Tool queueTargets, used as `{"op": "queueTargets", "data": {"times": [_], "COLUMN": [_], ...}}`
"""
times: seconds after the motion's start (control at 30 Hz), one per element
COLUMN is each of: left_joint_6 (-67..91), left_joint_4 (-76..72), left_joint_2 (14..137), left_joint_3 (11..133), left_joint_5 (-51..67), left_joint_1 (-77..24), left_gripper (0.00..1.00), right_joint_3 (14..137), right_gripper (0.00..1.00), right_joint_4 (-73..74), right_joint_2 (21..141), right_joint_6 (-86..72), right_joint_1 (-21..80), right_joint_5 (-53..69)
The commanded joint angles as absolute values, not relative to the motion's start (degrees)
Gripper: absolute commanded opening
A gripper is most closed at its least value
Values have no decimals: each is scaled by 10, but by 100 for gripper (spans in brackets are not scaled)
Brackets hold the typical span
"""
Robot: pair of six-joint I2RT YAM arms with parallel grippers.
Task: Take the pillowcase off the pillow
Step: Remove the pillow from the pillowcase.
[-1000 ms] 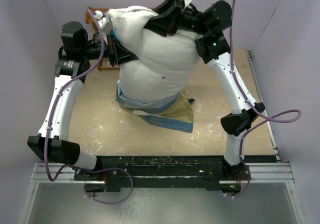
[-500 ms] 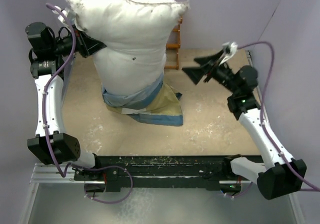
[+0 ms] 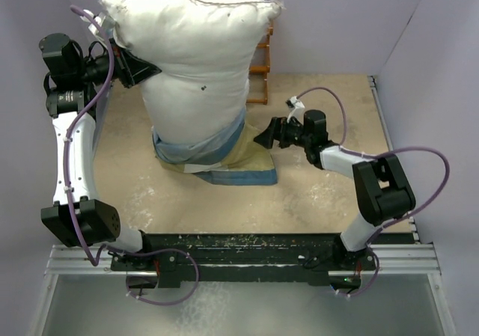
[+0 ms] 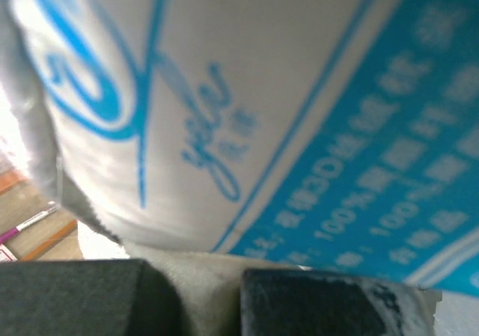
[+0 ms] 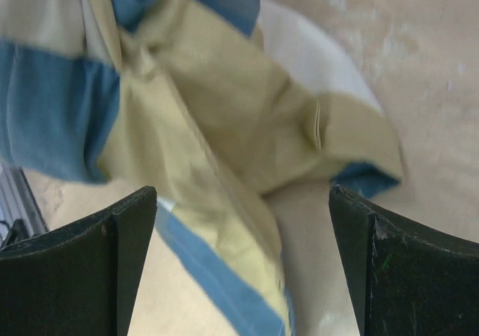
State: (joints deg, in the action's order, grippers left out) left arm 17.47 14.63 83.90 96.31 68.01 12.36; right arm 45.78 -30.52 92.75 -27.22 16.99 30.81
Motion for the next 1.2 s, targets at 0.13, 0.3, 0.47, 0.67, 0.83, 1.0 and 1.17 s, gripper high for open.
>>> {"op": "queueTargets", "data": {"times": [0.13, 0.3, 0.47, 0.67, 0.83, 1.0, 1.17], "left_joint_6": [195, 194, 193, 197, 195, 166, 189], "left_joint_4": [127, 138, 146, 146, 147, 166, 147], "left_joint_2": [835, 844, 857, 857, 852, 850, 866], "left_joint_3": [1007, 1032, 1051, 1051, 1055, 1111, 1209], "left_joint_5": [713, 709, 698, 689, 681, 599, 497], "left_joint_1": [124, 125, 125, 125, 125, 127, 153], "left_gripper": [0, 0, 0, 0, 0, 0, 0], "right_joint_3": [614, 611, 527, 495, 509, 463, 394], "right_gripper": [94, 81, 85, 83, 20, 0, 0], "right_joint_4": [-390, -441, -542, -608, -562, -498, -518], "right_joint_2": [1046, 1099, 1100, 1110, 1100, 1038, 991], "right_joint_6": [-215, -238, -278, -311, -317, -304, -372], "right_joint_1": [186, 201, 224, 239, 239, 225, 215], "right_joint_5": [352, 398, 462, 476, 438, 329, 250]}}
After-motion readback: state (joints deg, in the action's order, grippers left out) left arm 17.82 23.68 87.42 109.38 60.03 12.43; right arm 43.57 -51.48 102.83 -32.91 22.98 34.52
